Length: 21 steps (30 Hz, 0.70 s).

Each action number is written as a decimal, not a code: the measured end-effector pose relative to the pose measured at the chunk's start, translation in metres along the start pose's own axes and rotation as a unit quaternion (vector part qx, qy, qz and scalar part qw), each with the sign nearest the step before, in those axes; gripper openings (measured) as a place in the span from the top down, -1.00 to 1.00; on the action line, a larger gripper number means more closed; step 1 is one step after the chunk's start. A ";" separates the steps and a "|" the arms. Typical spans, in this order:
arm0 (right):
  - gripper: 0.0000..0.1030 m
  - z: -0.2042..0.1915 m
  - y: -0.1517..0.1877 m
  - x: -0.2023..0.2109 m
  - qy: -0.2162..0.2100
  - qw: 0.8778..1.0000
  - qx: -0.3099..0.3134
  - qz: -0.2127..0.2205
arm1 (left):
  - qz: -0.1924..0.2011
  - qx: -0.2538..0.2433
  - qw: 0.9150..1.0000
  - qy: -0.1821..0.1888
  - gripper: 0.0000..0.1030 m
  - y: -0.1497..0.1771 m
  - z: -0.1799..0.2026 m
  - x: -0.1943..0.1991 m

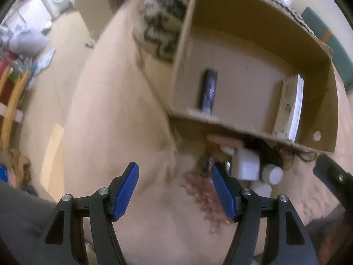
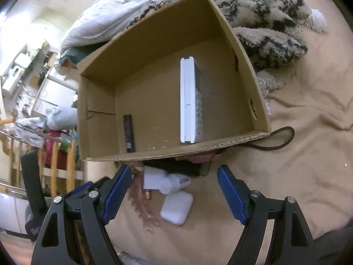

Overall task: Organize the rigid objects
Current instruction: 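Grasp the pink comb massager with the left tool while the right tool grasps the earbud case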

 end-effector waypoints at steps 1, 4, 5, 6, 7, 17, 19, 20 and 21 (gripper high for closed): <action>-0.64 -0.001 0.000 -0.001 -0.001 1.000 -0.001 -0.001 | -0.009 0.000 1.000 0.009 -0.26 0.006 0.006 -0.003; -0.64 -0.004 0.000 -0.004 0.001 1.000 0.004 -0.003 | -0.031 -0.019 0.999 0.011 -0.26 0.021 0.022 -0.015; -0.64 -0.004 0.000 -0.005 0.003 1.000 0.007 -0.004 | -0.035 -0.023 0.999 0.008 -0.26 0.024 0.025 -0.018; -0.64 -0.004 0.000 -0.006 0.004 1.000 0.009 -0.004 | -0.041 -0.028 0.999 0.003 -0.26 0.028 0.027 -0.023; -0.64 -0.004 -0.001 -0.005 0.006 1.000 0.010 -0.005 | -0.048 -0.035 0.998 -0.002 -0.26 0.032 0.030 -0.028; -0.64 0.012 0.006 -0.012 0.016 0.999 -0.009 -0.035 | -0.085 -0.046 0.995 -0.007 0.11 0.043 0.028 -0.051; -0.64 0.014 0.014 -0.018 0.016 0.998 -0.011 -0.056 | -0.085 -0.050 0.995 -0.004 0.38 0.042 0.023 -0.050; -0.64 0.015 0.018 -0.021 0.015 0.998 -0.012 -0.068 | -0.086 -0.051 0.995 -0.001 0.38 0.042 0.021 -0.048; -0.64 0.015 0.023 -0.024 0.015 0.997 -0.010 -0.081 | -0.090 -0.052 0.995 0.004 0.38 0.042 0.019 -0.047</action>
Point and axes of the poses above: each gripper's, at about its wrist camera, not at the fingertips, and x roughly against the way its jaws point, z to its right, y to its underside, the point moved 6 cm from there along -x, roughly the way its jaws point, and after that the axes turned 8 degrees about z, right-handed, at the moved point
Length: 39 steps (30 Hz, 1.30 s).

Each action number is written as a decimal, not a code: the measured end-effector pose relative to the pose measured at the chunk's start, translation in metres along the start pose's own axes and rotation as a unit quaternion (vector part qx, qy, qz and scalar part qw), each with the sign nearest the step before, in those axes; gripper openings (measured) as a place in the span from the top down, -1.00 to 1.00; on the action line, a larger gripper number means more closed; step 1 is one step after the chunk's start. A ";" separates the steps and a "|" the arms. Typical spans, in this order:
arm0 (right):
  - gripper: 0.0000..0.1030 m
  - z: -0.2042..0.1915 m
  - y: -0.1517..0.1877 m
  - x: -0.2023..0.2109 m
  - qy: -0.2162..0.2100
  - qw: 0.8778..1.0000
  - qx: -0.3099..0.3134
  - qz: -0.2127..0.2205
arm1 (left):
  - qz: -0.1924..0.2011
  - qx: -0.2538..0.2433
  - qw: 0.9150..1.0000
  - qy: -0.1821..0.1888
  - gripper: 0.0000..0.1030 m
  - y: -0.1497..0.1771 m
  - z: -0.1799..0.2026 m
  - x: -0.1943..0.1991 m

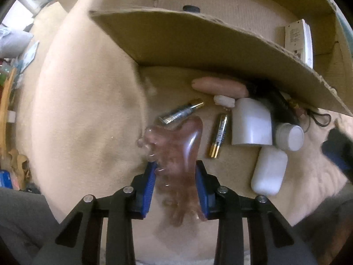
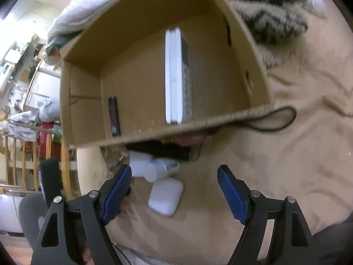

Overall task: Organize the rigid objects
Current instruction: 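Grasp the pink comb massager with the left tool while the right tool grasps the earbud case, then carry both items into the box and open both tools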

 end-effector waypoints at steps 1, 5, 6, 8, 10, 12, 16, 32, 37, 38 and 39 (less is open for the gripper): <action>-0.64 -0.002 0.003 -0.003 -0.001 1.000 0.005 -0.009 | -0.003 0.000 1.000 -0.001 0.38 0.000 -0.003 0.001; -0.64 -0.014 0.019 -0.023 0.013 0.998 0.046 -0.049 | -0.001 0.004 1.000 -0.017 0.38 -0.007 -0.012 0.003; -0.64 -0.017 0.023 -0.029 0.020 0.997 0.055 -0.057 | -0.001 0.007 1.000 -0.019 0.38 -0.006 -0.015 0.003; -0.64 -0.023 0.028 -0.041 0.036 0.994 0.077 -0.065 | -0.001 0.009 1.000 -0.023 0.38 -0.006 -0.019 0.002; -0.64 -0.031 0.033 -0.055 0.059 0.989 0.111 -0.071 | -0.001 0.005 1.000 -0.027 0.38 -0.007 -0.014 0.000; -0.64 -0.037 0.036 -0.063 0.086 0.984 0.141 -0.068 | 0.002 0.002 0.999 -0.033 0.38 -0.007 -0.010 0.000; -0.64 -0.045 0.044 -0.070 0.129 0.973 0.187 -0.047 | 0.003 0.007 0.999 -0.038 0.37 -0.004 -0.005 0.000; 0.10 -0.037 0.050 -0.031 0.071 0.982 0.171 -0.022 | 0.029 0.002 0.999 -0.017 0.39 -0.001 -0.019 0.021; 0.13 -0.027 0.039 -0.001 0.034 0.990 0.137 0.001 | 0.059 -0.019 0.998 -0.015 0.39 0.002 -0.024 0.052; 0.14 -0.025 0.039 0.005 0.027 0.991 0.131 0.006 | 0.067 -0.022 0.997 -0.016 0.39 0.002 -0.025 0.057; 0.14 -0.022 0.038 0.011 0.019 0.992 0.126 0.011 | 0.076 -0.025 0.997 -0.016 0.39 0.002 -0.025 0.064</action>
Point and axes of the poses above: each gripper's, at about its wrist camera, not at the fingertips, and x roughly against the way its jaws point, z to its right, y to its underside, the point moved 6 cm from there along -x, roughly the way its jaws point, and after that the axes turned 8 degrees about z, right-handed, at the moved point
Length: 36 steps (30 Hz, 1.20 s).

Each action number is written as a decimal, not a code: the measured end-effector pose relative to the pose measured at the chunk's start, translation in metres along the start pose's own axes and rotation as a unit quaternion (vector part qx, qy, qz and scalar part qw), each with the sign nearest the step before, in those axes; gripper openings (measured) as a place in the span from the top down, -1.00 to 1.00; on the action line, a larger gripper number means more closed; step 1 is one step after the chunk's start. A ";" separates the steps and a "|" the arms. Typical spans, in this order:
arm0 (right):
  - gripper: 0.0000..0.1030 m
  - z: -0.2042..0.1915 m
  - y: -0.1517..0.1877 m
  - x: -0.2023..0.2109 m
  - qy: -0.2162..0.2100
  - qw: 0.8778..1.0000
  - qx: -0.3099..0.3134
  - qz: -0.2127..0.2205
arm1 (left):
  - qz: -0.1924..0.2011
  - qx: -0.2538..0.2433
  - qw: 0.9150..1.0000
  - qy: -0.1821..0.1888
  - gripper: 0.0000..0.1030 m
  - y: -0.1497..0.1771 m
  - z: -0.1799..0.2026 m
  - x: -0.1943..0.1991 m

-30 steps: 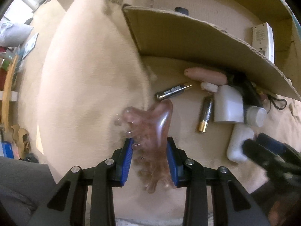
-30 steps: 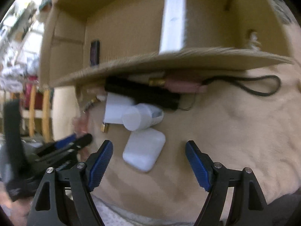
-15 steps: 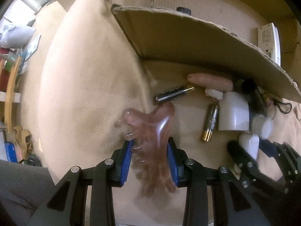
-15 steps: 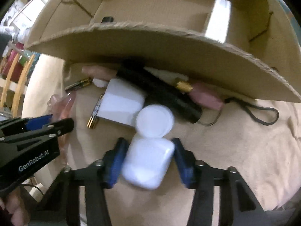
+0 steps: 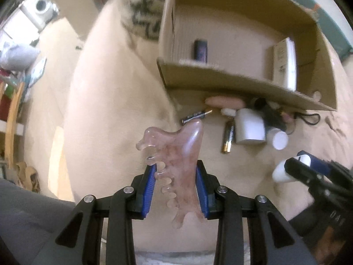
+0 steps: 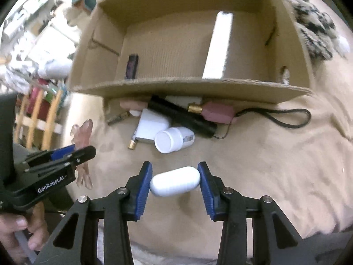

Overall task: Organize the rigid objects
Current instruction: 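Carry both items into the box and open both tools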

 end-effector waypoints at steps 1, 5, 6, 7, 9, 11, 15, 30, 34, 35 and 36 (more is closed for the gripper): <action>0.14 0.001 -0.001 0.006 -0.006 1.000 -0.004 0.008 | 0.009 -0.002 1.000 0.000 0.39 -0.002 -0.001 0.007; 0.14 0.013 -0.005 0.023 -0.029 0.999 -0.030 0.027 | 0.040 -0.006 0.999 -0.004 0.39 -0.007 -0.005 0.027; 0.14 0.014 -0.006 0.027 -0.038 0.998 -0.039 0.031 | 0.048 -0.007 0.999 -0.007 0.39 -0.009 -0.006 0.031; 0.14 0.013 -0.014 0.030 -0.044 0.997 -0.044 0.037 | 0.055 -0.007 0.998 -0.009 0.39 -0.011 -0.007 0.036; 0.14 0.006 -0.020 0.038 -0.053 0.996 -0.047 0.053 | 0.069 -0.006 0.998 -0.011 0.39 -0.011 -0.006 0.043; 0.14 0.003 -0.027 0.048 -0.065 0.994 -0.051 0.075 | 0.079 -0.001 0.997 -0.009 0.39 -0.020 -0.006 0.048; 0.14 -0.001 -0.043 0.059 -0.080 0.988 -0.054 0.117 | 0.105 0.002 0.995 -0.002 0.39 -0.034 -0.008 0.065; 0.14 0.018 -0.117 0.089 -0.050 0.980 -0.044 0.187 | 0.165 -0.029 0.986 0.009 0.39 -0.115 0.018 0.079; 0.14 0.033 -0.128 0.077 -0.017 0.983 -0.037 0.177 | 0.162 -0.044 0.986 0.017 0.39 -0.130 0.032 0.062; 0.14 0.037 -0.127 0.072 -0.011 0.984 -0.038 0.173 | 0.162 -0.047 0.985 0.017 0.39 -0.132 0.035 0.058; 0.14 0.041 -0.126 0.065 -0.008 0.985 -0.041 0.169 | 0.161 -0.053 0.985 0.016 0.39 -0.134 0.039 0.052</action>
Point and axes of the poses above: each gripper's, at about its wrist camera, not at the fingertips, and x roughly against the way its jaws point, z to its right, y to its underside, the point moved 6 cm from there along -x, roughly the way its jaws point, and after that the axes turned 8 degrees about z, right-handed, at the moved point
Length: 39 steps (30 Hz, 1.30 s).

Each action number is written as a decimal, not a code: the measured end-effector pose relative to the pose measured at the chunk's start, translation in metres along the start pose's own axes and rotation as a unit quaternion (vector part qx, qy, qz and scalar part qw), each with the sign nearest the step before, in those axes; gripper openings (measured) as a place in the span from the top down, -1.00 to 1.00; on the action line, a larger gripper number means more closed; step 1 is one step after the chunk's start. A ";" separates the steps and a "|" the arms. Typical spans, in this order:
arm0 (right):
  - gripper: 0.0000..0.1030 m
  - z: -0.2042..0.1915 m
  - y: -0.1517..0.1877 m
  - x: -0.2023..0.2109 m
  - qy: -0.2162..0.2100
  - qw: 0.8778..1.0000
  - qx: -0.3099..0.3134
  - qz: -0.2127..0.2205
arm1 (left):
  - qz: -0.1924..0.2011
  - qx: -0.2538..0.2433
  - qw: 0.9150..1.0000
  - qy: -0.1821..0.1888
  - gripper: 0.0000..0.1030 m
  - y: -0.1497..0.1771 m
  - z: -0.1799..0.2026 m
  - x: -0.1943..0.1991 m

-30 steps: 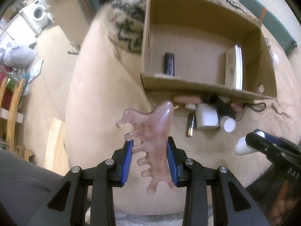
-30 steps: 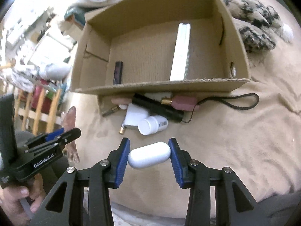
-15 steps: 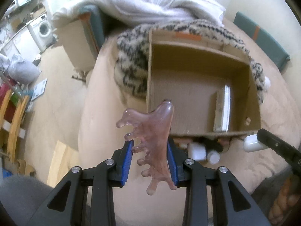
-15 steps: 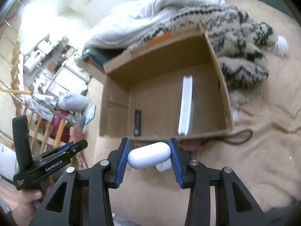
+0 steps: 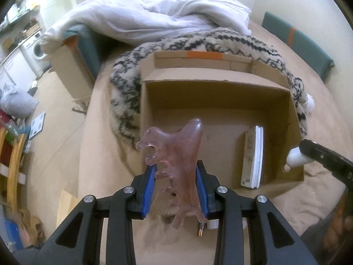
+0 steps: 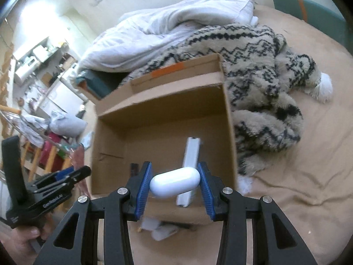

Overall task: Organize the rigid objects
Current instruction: 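Carry both items into the box and open both tools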

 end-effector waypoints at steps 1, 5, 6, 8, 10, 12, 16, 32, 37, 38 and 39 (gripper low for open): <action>0.14 0.004 0.004 -0.006 0.006 1.000 -0.004 -0.009 | -0.002 -0.004 1.000 0.002 0.39 0.000 0.004 -0.007; 0.14 0.012 0.017 -0.028 0.036 0.998 0.002 -0.045 | -0.004 -0.012 1.000 0.012 0.39 0.004 0.013 -0.029; 0.14 0.012 0.020 -0.031 0.044 0.998 0.008 -0.050 | -0.005 -0.013 1.000 0.013 0.39 0.006 0.013 -0.034; 0.14 0.010 0.024 -0.036 0.050 0.997 0.020 -0.057 | -0.004 -0.009 1.000 0.016 0.39 0.009 0.013 -0.041; 0.14 0.009 0.028 -0.041 0.055 0.996 0.027 -0.065 | 0.009 -0.011 1.000 0.005 0.39 0.008 0.012 -0.046; 0.14 0.010 0.031 -0.047 0.071 0.994 0.034 -0.073 | 0.025 -0.023 0.999 -0.008 0.39 0.006 0.012 -0.046; 0.14 0.013 0.037 -0.055 0.082 0.992 0.028 -0.089 | 0.020 -0.021 1.000 -0.007 0.38 0.008 0.010 -0.049; 0.13 0.017 0.026 -0.053 0.090 0.993 0.020 -0.069 | -0.015 0.004 1.000 -0.009 0.38 0.021 0.009 -0.067; -0.08 0.022 0.021 -0.049 0.062 0.996 -0.019 -0.059 | -0.026 0.009 1.000 -0.010 0.38 0.023 0.007 -0.071; -0.14 0.021 0.021 -0.049 0.056 0.996 -0.022 -0.058 | -0.027 0.010 1.000 -0.010 0.38 0.024 0.006 -0.072; -0.21 0.020 0.021 -0.049 0.051 0.997 -0.025 -0.057 | -0.027 0.009 1.000 -0.012 0.38 0.024 0.006 -0.072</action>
Point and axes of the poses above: each gripper's, at about its wrist camera, not at the fingertips, and x roughly against the way its jaws point, z to its right, y to its underside, the point moved 6 cm from there along -x, roughly the way its jaws point, and after that the axes turned 8 degrees about z, right-handed, at the moved point
